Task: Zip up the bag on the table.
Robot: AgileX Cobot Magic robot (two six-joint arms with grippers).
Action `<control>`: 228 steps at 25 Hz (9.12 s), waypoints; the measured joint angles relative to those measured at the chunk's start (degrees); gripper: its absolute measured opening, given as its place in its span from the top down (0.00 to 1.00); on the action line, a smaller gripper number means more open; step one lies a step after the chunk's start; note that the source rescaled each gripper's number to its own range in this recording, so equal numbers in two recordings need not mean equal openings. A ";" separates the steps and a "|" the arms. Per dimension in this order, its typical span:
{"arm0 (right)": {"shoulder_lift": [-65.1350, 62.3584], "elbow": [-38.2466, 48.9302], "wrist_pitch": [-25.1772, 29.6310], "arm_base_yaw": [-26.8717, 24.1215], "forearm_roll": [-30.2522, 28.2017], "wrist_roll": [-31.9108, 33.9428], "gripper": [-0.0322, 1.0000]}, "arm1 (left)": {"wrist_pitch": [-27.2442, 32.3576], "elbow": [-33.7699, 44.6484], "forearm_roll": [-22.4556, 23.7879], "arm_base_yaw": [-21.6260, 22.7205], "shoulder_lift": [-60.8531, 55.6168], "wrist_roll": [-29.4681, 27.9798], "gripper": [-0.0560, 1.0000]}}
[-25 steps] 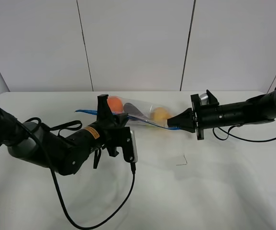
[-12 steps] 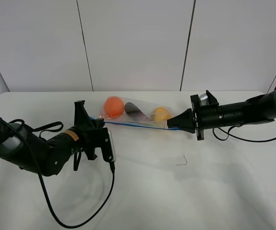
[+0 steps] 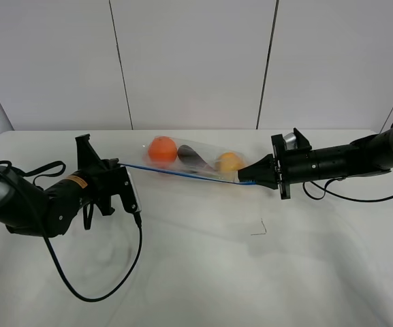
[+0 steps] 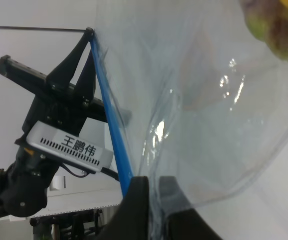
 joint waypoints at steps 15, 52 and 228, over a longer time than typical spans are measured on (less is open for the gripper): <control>0.00 0.00 0.05 0.00 -0.86 0.00 0.97 | 2.83 0.00 -5.41 3.07 0.00 -0.08 0.35; 0.00 0.00 0.05 0.00 -0.86 0.23 0.97 | 14.09 -2.27 -18.86 8.47 -5.11 -52.71 0.48; -59.11 17.80 -0.01 0.00 -79.68 55.16 0.09 | 119.80 7.68 11.06 20.09 -112.10 -79.69 0.12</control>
